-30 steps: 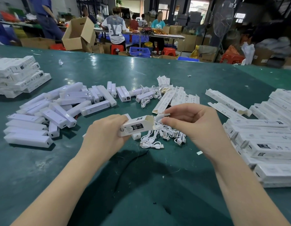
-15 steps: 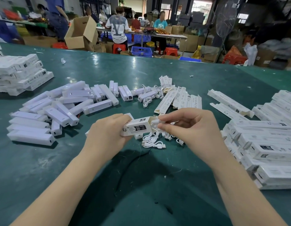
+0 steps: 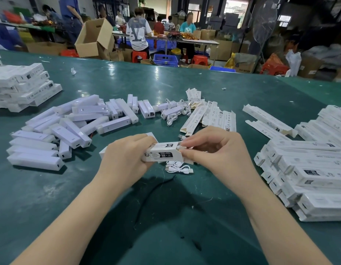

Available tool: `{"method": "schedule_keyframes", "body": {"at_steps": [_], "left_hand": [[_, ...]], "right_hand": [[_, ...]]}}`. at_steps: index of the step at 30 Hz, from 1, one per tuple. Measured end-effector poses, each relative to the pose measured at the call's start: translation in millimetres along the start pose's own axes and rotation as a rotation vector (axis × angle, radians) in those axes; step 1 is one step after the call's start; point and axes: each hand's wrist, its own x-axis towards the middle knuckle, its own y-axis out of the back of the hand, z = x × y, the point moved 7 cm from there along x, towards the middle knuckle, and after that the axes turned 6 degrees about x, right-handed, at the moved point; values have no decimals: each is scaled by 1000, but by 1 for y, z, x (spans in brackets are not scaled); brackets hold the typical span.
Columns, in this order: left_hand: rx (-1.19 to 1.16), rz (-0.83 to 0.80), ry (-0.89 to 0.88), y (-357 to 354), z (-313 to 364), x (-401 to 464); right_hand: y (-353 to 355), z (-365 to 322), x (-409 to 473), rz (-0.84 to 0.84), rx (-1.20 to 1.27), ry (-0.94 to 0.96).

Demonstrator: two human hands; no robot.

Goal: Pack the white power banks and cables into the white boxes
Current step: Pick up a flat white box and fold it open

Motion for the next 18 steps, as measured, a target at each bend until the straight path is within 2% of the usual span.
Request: {"method": "schedule_keyframes", "body": {"at_steps": [5,12,18], "left_hand": [[12,-10,32,-5,0,-1],[38,-1,67,-7,-6,0],[46,17,63,-8,-3,-1]], "right_hand": [[0,7,-1,65,-128,-44],[-3,4,2,-106,-159,-87],[-4,14,2,58,-102,-89]]}}
